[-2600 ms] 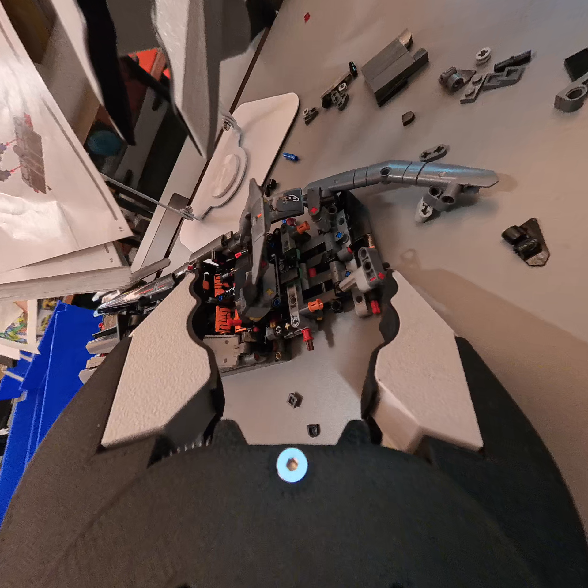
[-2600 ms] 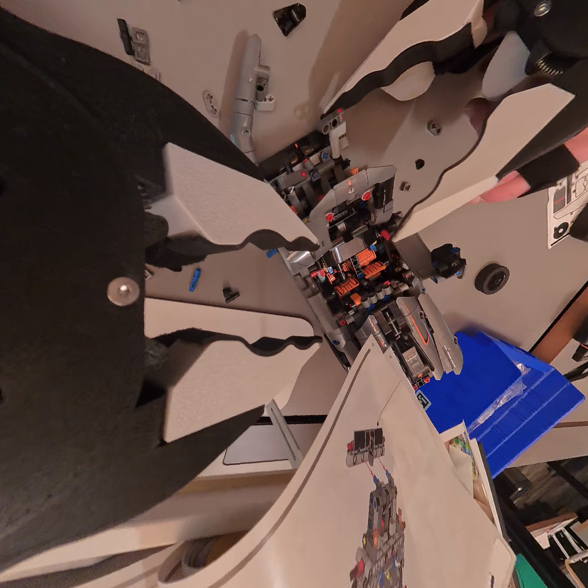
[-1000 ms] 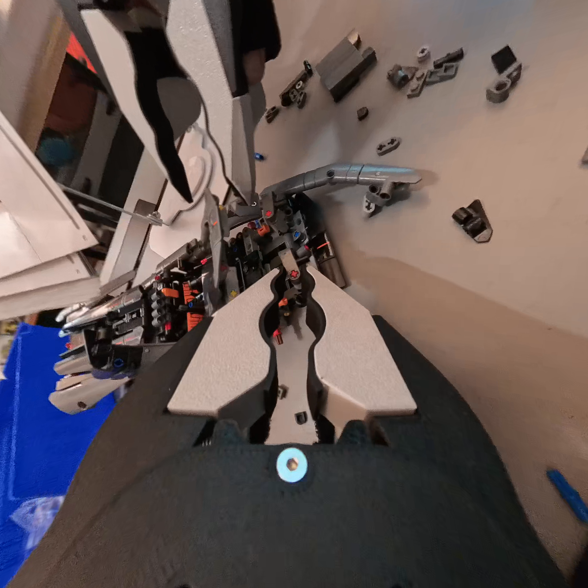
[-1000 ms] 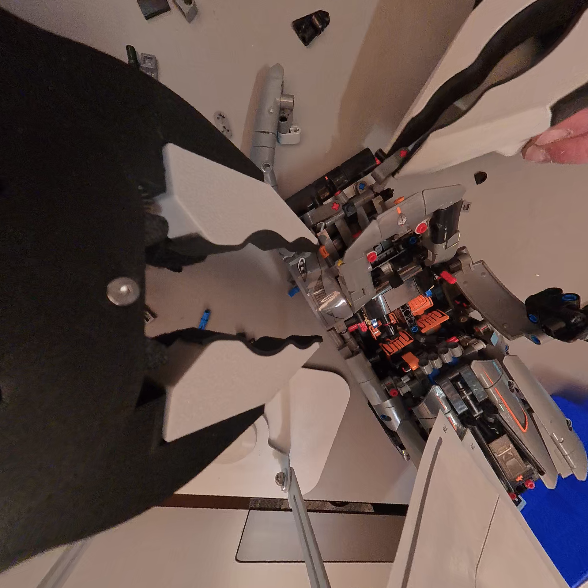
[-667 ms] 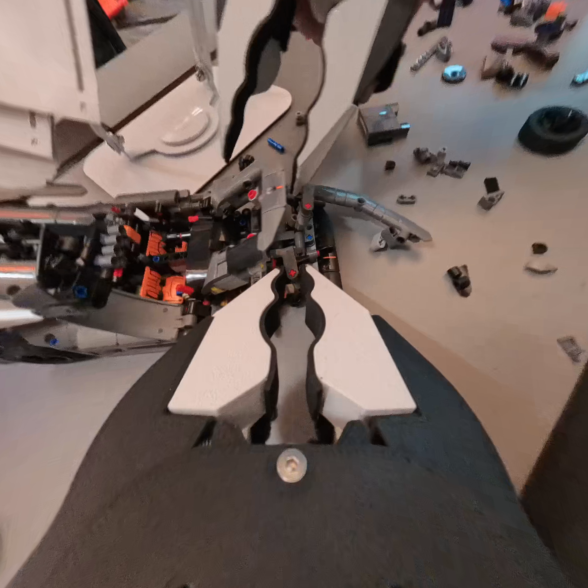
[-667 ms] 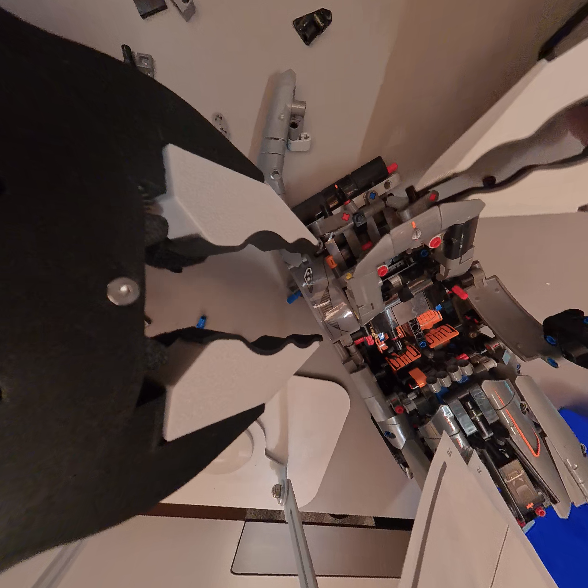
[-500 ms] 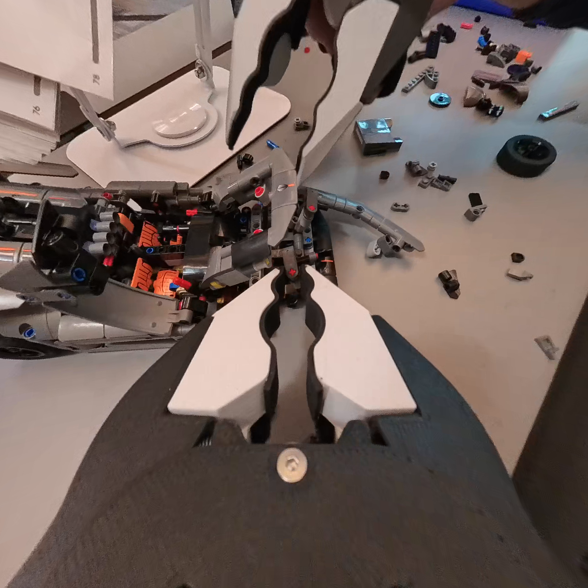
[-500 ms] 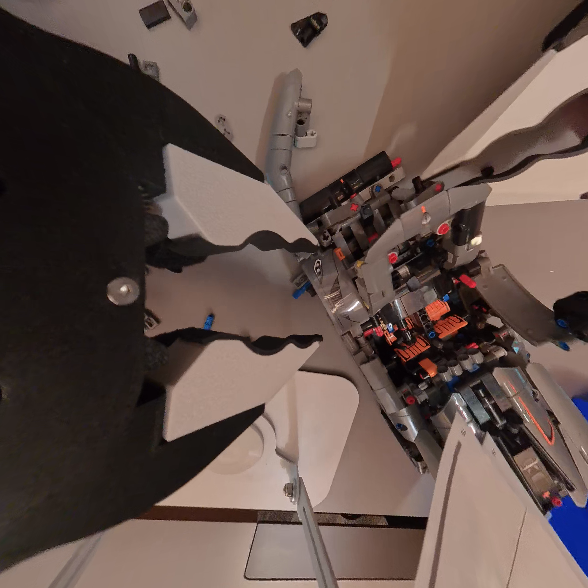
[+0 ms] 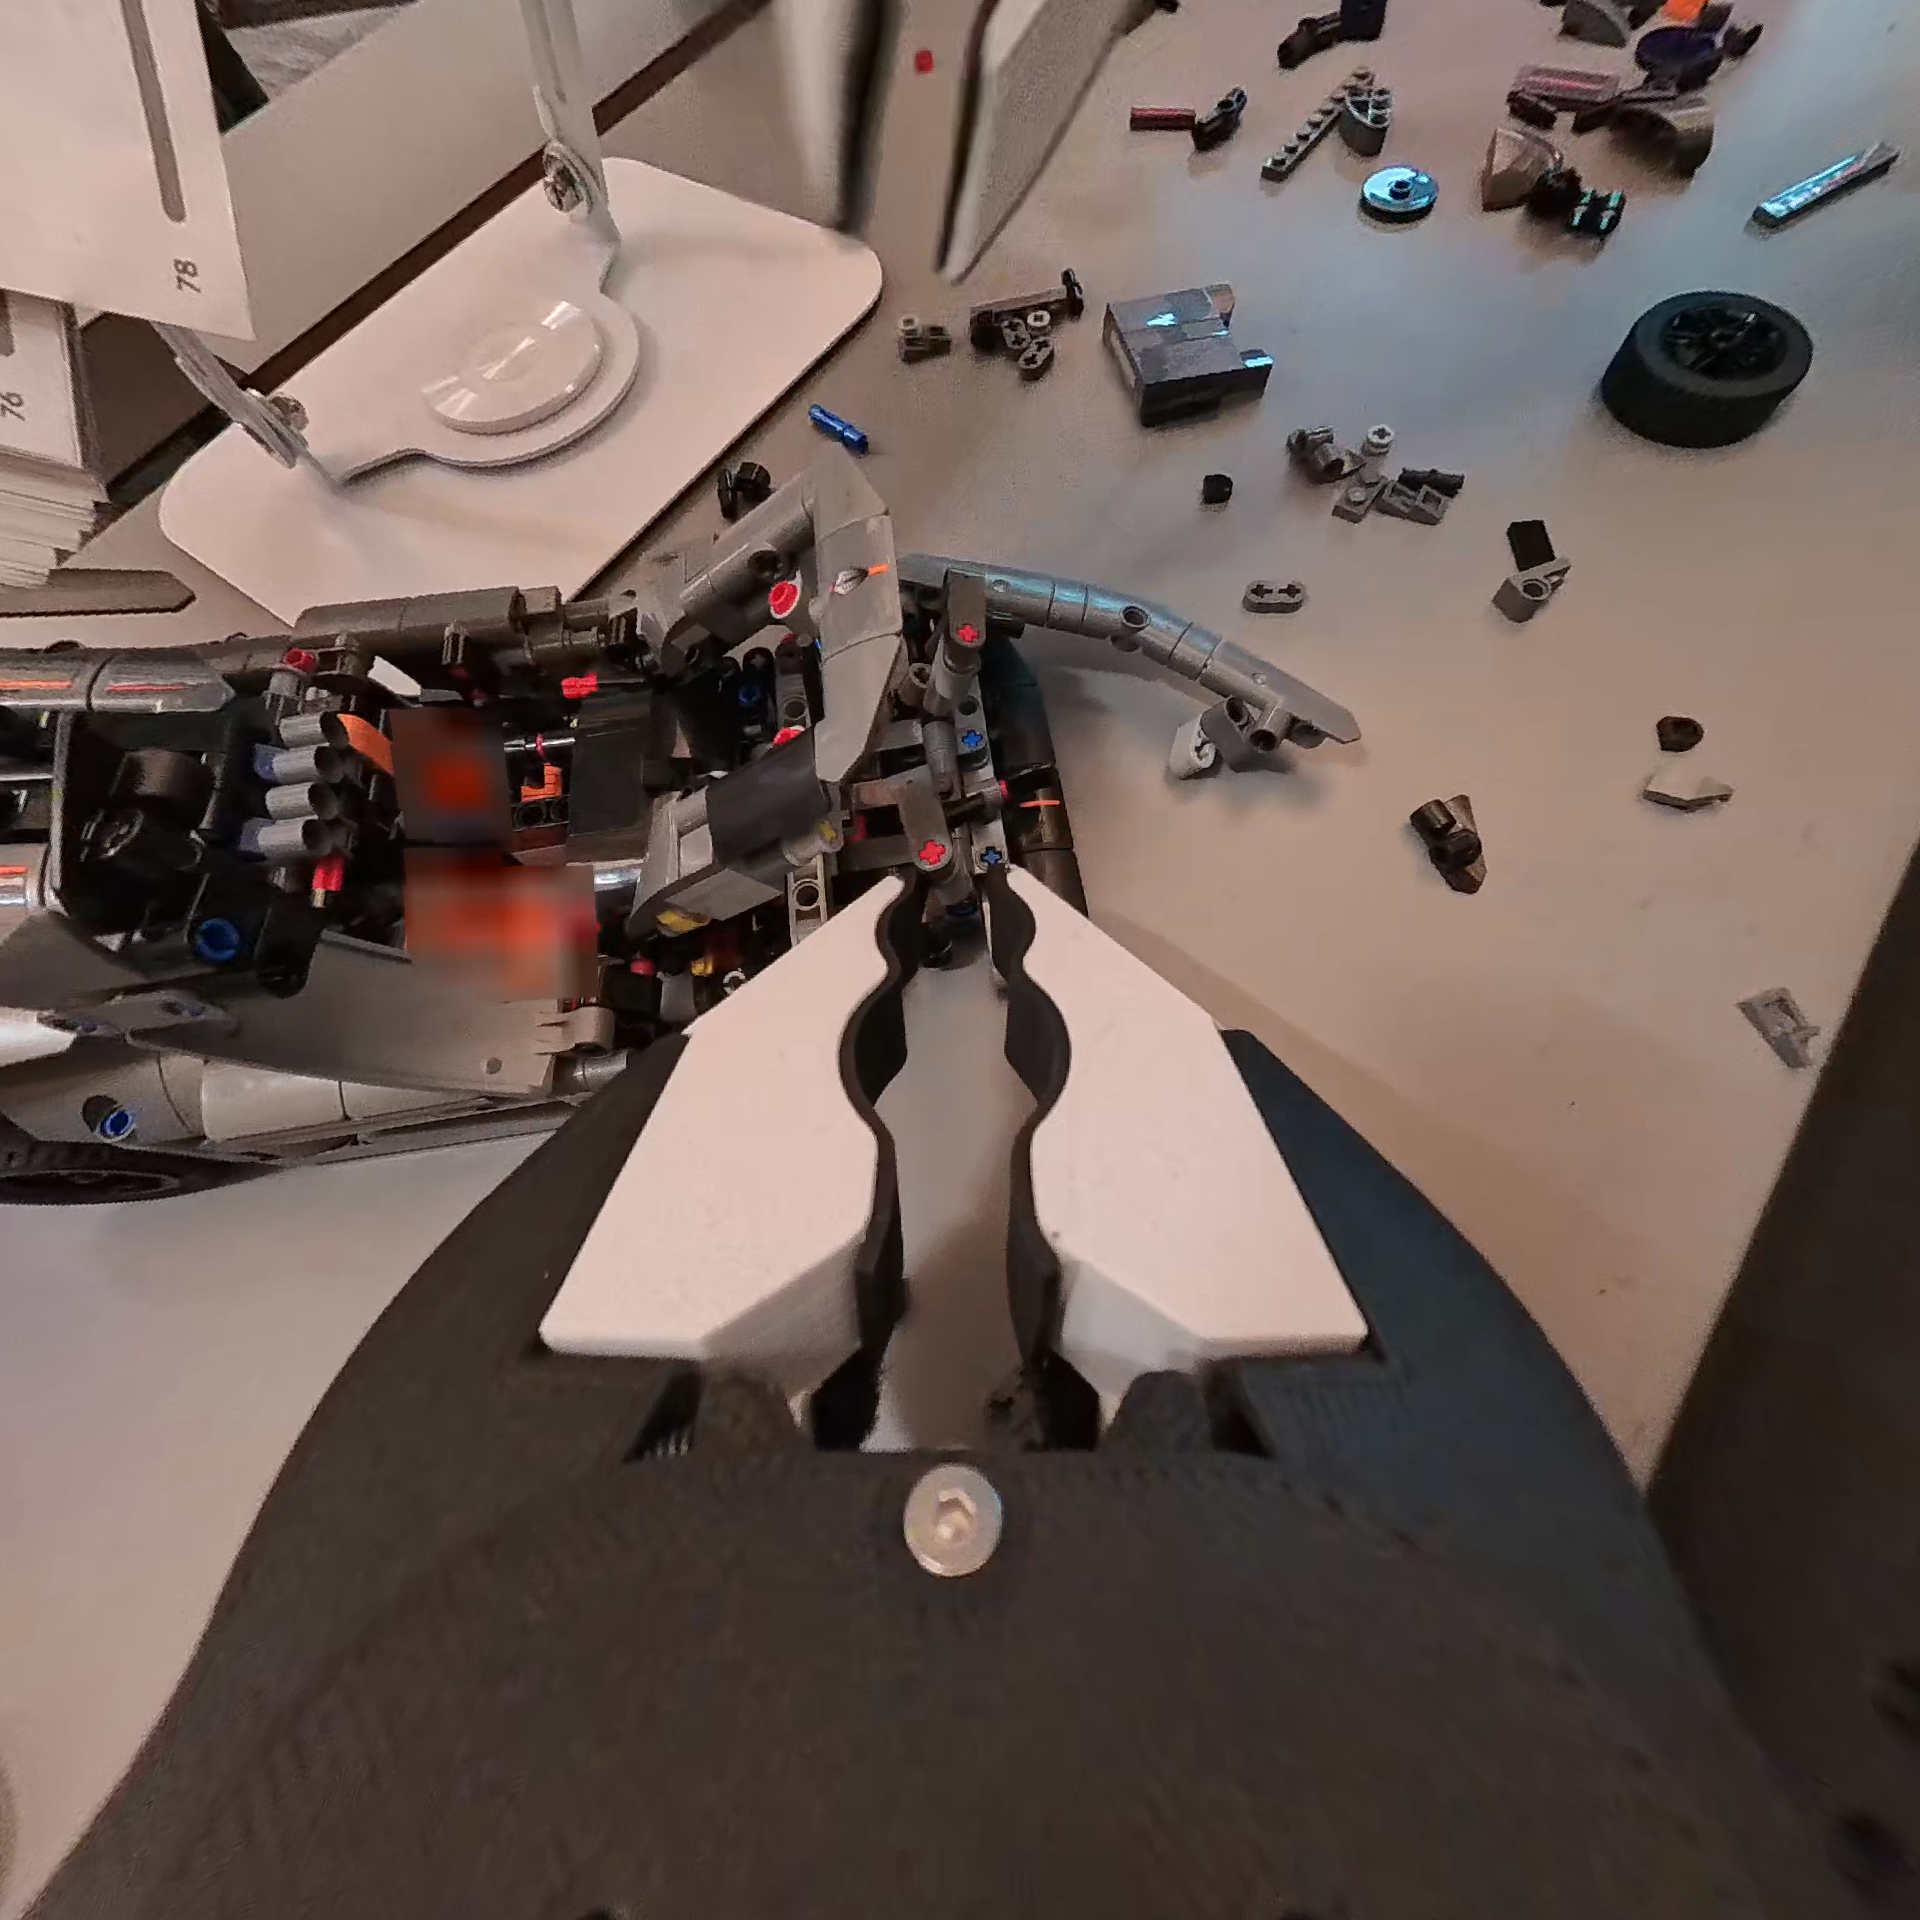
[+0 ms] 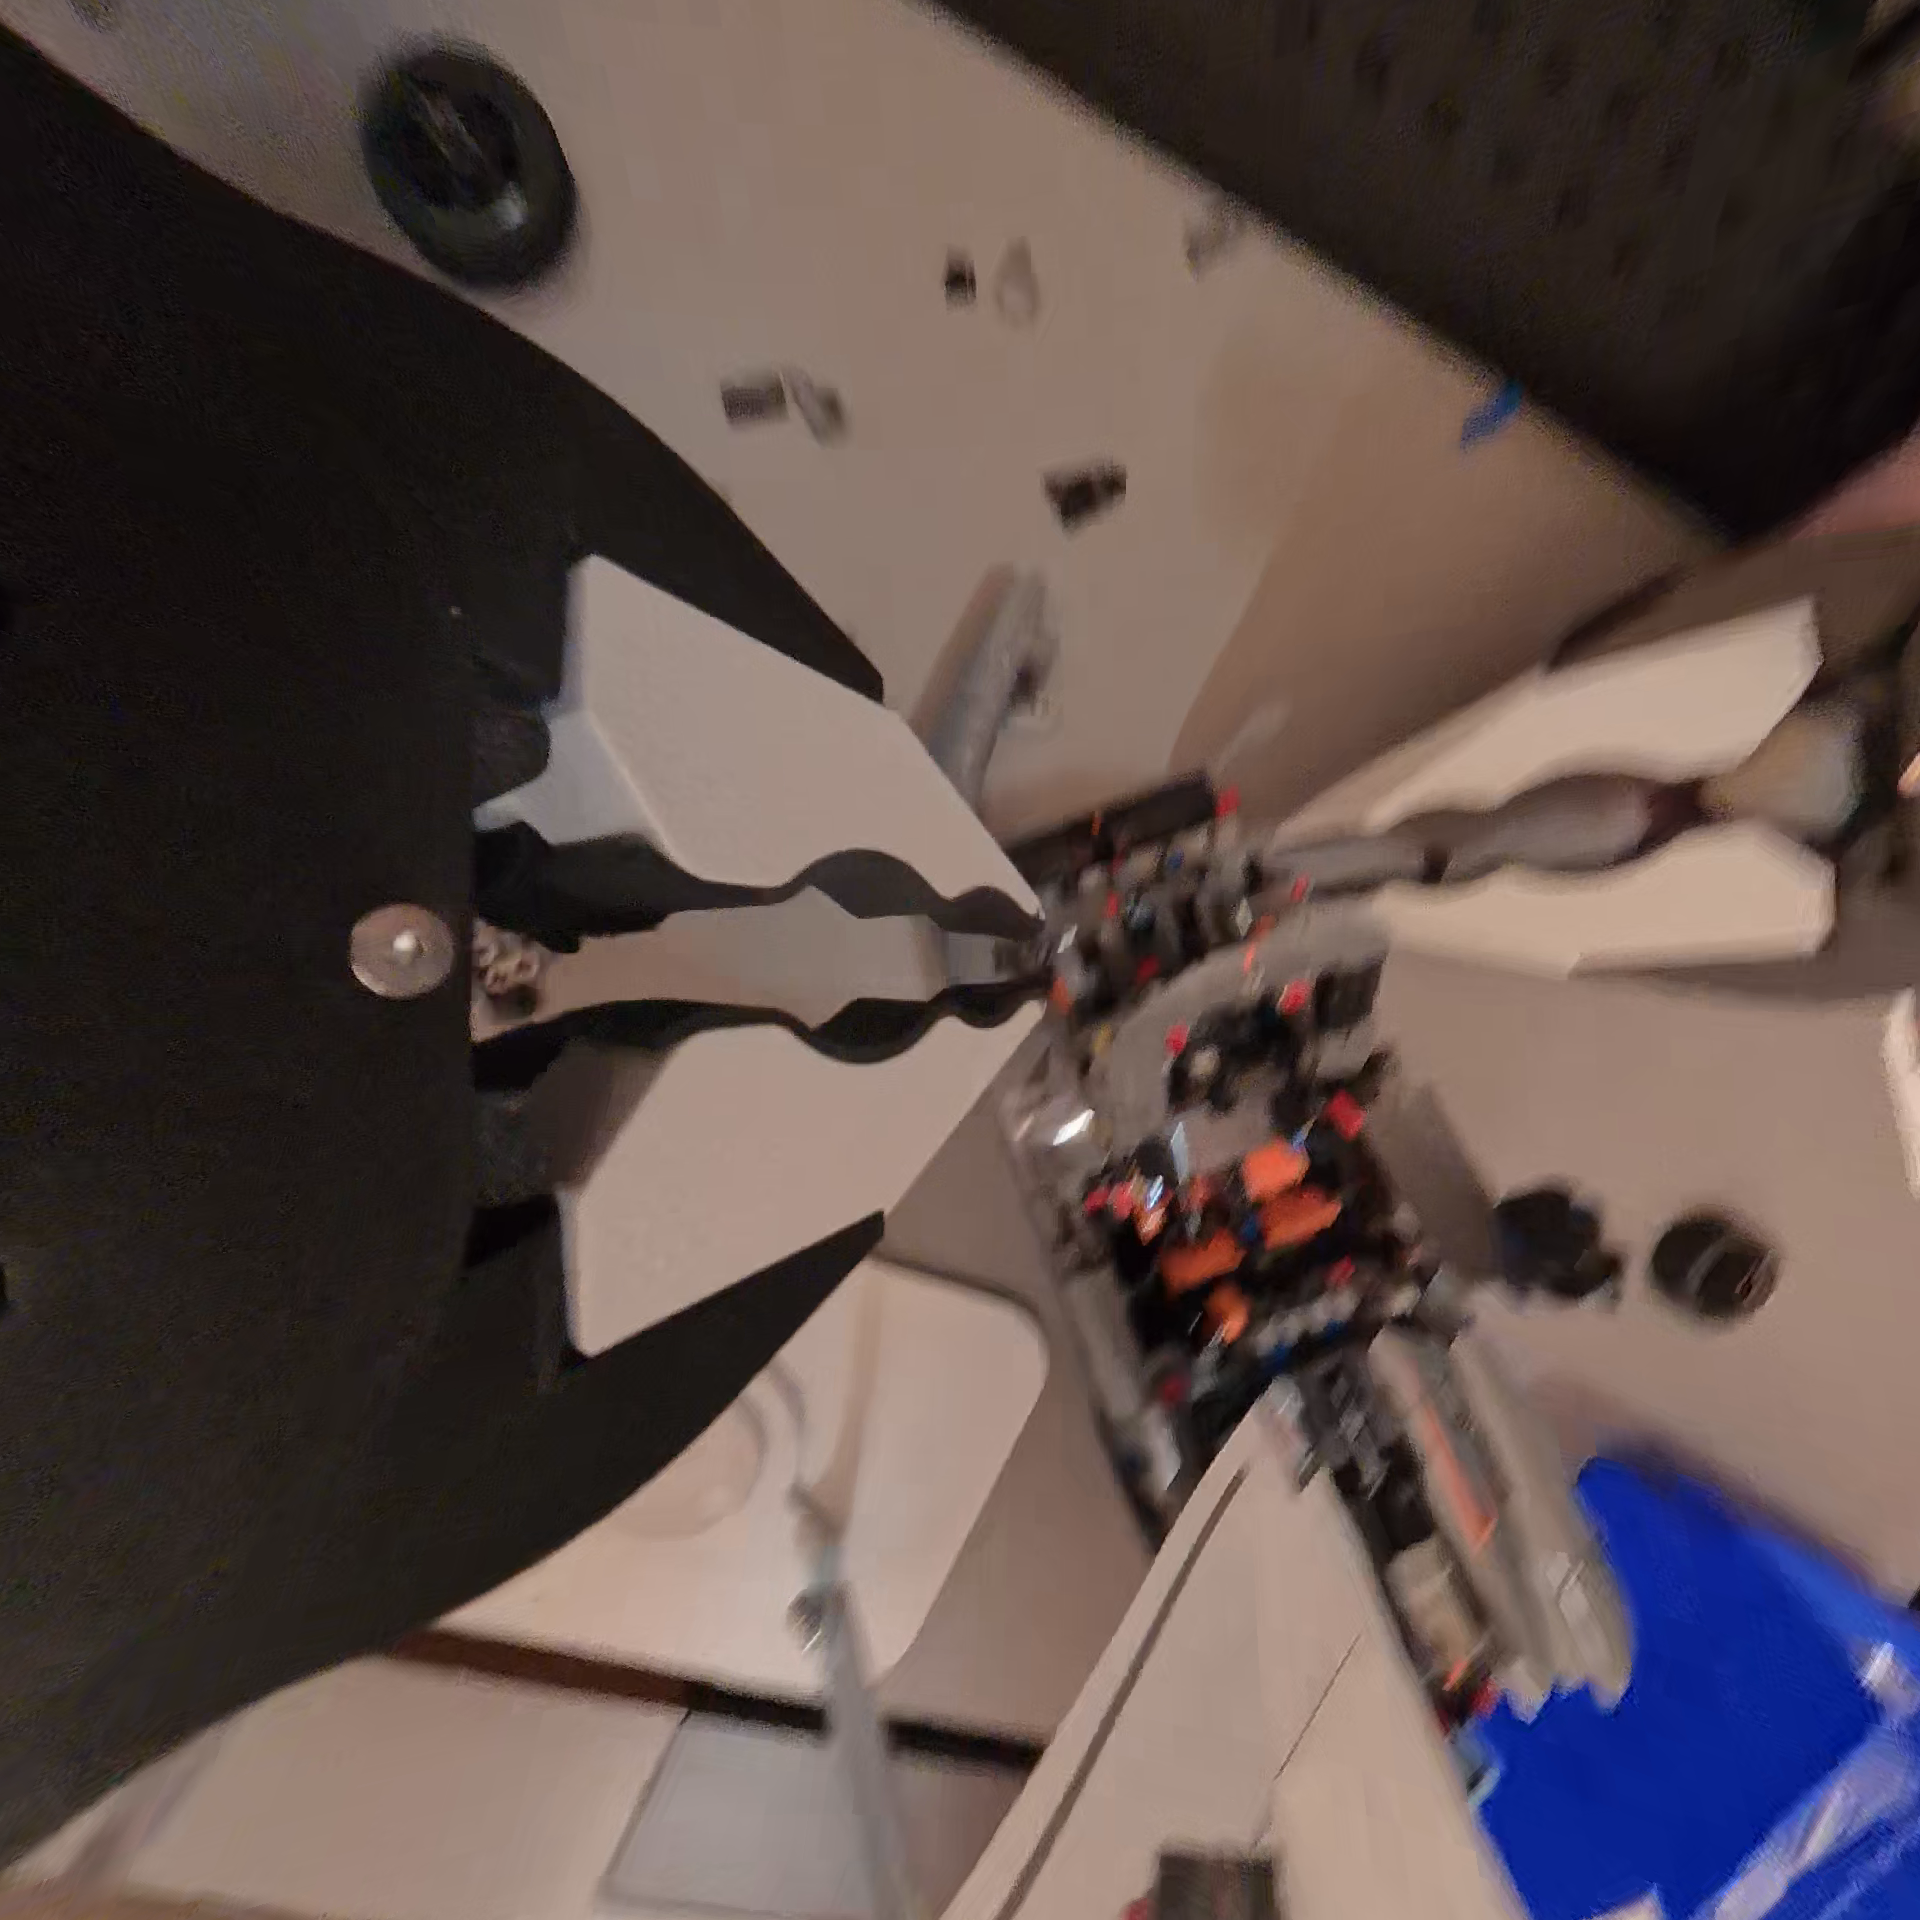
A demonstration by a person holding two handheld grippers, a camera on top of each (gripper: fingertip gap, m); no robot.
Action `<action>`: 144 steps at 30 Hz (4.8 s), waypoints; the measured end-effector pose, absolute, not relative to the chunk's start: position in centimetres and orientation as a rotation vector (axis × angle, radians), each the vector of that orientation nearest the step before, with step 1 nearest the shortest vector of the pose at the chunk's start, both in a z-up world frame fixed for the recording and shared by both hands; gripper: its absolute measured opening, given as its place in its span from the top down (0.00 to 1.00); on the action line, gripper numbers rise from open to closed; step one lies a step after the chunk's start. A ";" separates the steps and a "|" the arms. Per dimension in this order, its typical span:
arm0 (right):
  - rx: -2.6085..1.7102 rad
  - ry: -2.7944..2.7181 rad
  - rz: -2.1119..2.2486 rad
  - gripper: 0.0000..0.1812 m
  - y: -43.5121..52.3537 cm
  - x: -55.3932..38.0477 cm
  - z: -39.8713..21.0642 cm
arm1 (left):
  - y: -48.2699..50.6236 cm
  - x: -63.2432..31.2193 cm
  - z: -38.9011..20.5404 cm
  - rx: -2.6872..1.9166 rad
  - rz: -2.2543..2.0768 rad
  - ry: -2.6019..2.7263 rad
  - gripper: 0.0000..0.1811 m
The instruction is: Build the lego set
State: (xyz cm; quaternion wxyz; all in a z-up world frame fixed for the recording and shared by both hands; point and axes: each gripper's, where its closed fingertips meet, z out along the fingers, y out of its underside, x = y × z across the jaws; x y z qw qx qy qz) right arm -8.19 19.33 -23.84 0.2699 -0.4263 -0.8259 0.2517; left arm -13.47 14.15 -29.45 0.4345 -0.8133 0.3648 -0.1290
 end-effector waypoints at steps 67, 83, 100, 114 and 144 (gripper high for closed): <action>-1.169 -2.311 0.603 1.00 15.0 -11.5 -29.0 | 13.7 -12.0 -28.4 -1.889 -0.180 1.048 0.91; -1.152 -2.352 0.592 0.98 14.6 -11.3 -29.9 | 14.3 -11.6 -30.2 -1.859 0.047 1.184 0.89; -1.154 -2.368 0.587 0.98 14.5 -11.0 -30.0 | 14.4 -12.1 -29.8 -1.933 0.093 1.126 0.87; -1.190 -2.382 0.568 0.93 13.8 -11.2 -30.3 | 14.4 -11.4 -30.1 -1.858 0.104 1.225 0.89; -0.991 -2.370 0.404 0.99 14.4 -11.7 -30.1 | 14.3 -11.6 -30.3 -1.931 0.040 1.172 0.89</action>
